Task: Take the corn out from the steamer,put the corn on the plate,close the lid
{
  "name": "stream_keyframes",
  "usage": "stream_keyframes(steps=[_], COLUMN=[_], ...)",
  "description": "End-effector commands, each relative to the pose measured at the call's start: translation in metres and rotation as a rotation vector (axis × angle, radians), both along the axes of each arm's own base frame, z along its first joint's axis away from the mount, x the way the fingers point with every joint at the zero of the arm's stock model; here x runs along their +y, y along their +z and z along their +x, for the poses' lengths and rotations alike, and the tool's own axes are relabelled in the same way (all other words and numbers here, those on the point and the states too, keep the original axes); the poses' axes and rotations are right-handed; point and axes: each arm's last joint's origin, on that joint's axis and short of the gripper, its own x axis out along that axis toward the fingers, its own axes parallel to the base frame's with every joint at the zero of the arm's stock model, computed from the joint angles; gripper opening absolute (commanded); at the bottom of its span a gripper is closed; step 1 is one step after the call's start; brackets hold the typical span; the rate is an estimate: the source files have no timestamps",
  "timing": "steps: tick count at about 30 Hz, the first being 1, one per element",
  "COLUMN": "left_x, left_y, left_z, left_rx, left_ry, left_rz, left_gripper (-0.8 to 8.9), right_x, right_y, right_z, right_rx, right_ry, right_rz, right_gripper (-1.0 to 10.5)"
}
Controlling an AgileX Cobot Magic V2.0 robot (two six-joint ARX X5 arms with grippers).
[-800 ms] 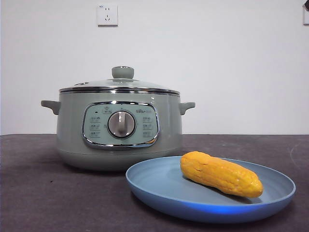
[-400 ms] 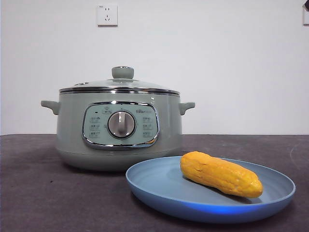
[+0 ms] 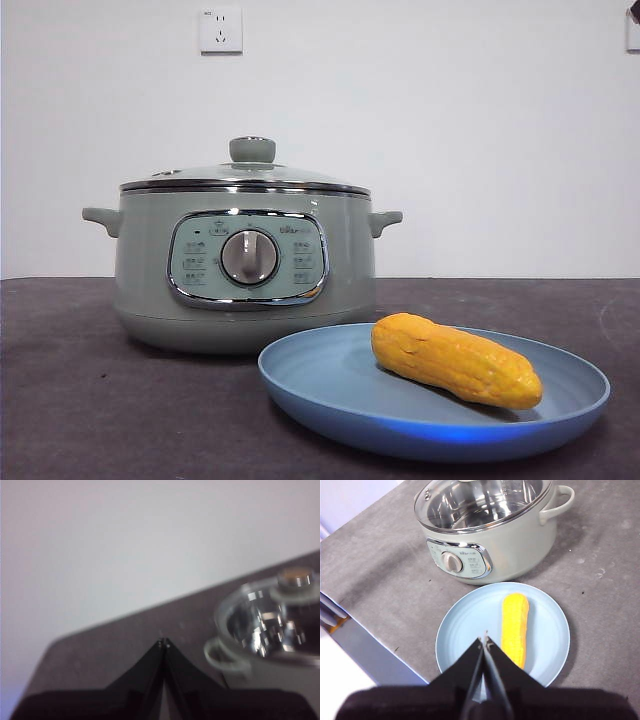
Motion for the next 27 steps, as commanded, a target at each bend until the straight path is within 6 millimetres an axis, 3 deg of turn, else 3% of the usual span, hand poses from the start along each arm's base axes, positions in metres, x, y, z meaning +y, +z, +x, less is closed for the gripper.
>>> stream_keyframes(steps=[1,10,16,27], left_x=[0.0,0.002,0.003,0.003], left_y=[-0.021,-0.085,-0.117,-0.123], left_z=[-0.004,-0.01,-0.011,-0.015], left_rx=[0.005,0.072,0.122,0.181], left_ry=[0.005,0.094,0.124,0.154], left_rz=[-0.023,-0.113,-0.171,-0.192], left_gripper=[-0.04,-0.04,-0.04,-0.04], right_x=[0.0,0.0,0.0,0.0], right_y=[0.0,0.0,0.0,0.0], right_z=[0.0,0.0,0.0,0.0], right_rx=[-0.005,-0.005,-0.005,-0.005], right_ry=[0.0,0.0,0.0,0.001], right_rz=[0.002,0.002,0.002,0.003], right_gripper=[0.0,0.0,0.0,0.0])
